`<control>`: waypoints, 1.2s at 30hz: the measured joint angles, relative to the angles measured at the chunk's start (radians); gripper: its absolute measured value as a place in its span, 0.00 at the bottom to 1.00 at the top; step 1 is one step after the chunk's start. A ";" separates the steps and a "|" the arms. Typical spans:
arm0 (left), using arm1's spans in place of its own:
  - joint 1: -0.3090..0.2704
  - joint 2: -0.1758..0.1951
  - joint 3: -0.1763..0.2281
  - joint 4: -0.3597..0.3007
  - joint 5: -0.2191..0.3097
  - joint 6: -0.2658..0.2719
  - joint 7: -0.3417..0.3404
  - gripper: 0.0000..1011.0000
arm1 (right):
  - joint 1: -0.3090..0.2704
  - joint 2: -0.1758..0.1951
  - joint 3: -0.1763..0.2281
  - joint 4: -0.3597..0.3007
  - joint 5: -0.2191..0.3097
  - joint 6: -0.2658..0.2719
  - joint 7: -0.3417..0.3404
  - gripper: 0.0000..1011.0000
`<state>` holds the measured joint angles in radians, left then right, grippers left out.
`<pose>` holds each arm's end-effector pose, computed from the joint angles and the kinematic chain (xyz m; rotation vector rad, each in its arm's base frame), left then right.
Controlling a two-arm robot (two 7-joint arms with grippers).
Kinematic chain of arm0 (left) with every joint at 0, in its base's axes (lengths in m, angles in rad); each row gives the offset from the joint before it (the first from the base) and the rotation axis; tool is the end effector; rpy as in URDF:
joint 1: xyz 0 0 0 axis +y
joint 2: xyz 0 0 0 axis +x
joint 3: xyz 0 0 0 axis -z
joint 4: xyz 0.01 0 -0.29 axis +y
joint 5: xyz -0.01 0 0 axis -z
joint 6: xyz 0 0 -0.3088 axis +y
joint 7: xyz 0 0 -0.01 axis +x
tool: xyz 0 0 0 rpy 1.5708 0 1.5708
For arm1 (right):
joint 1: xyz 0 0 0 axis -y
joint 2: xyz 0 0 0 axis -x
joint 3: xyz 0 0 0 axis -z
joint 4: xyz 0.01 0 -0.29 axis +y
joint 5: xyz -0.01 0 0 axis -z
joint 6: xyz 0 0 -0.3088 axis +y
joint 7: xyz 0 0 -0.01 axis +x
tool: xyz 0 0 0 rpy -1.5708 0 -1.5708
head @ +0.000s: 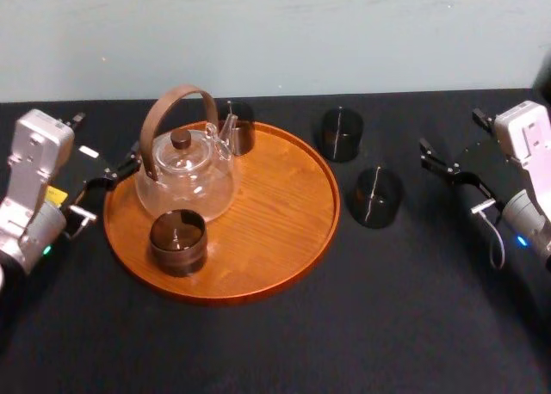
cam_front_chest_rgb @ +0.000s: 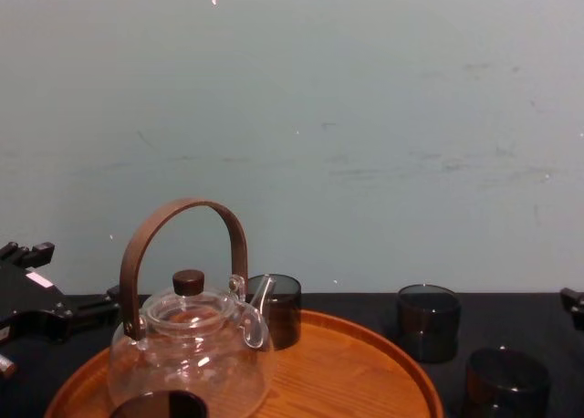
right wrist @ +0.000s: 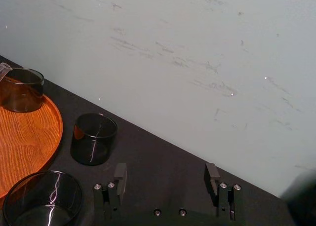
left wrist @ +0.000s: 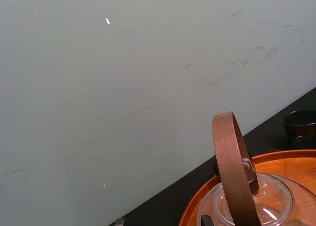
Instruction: Pick up the glass from the table and place it on the tray.
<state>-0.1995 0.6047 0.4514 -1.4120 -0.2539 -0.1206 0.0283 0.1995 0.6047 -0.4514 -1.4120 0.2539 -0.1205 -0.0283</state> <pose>0.3581 0.0827 -0.3023 0.3044 -0.2851 1.2479 0.3581 -0.0827 -0.3023 -0.3045 -0.2850 -1.2480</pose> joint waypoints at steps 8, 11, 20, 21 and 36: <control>0.000 0.000 0.000 0.000 0.000 0.000 0.000 0.99 | 0.000 0.000 0.000 0.000 0.000 0.000 0.000 0.99; 0.000 0.000 0.000 0.000 0.000 0.000 0.000 0.99 | 0.000 0.000 0.000 0.000 0.000 0.000 0.000 0.99; 0.000 0.000 0.000 0.000 0.000 0.000 0.000 0.99 | 0.000 0.000 0.000 0.000 0.000 0.000 0.000 0.99; 0.000 0.000 0.000 0.000 0.000 0.000 0.000 0.99 | 0.000 0.000 0.000 0.000 0.000 0.000 0.000 0.99; 0.000 0.000 0.000 0.000 0.000 0.000 0.000 0.99 | -0.057 0.038 0.042 -0.089 0.079 0.091 0.161 0.99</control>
<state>-0.1996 0.6047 0.4514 -1.4120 -0.2539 -0.1205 0.0283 0.1429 0.6427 -0.4095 -1.5010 0.3333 -0.0295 0.1322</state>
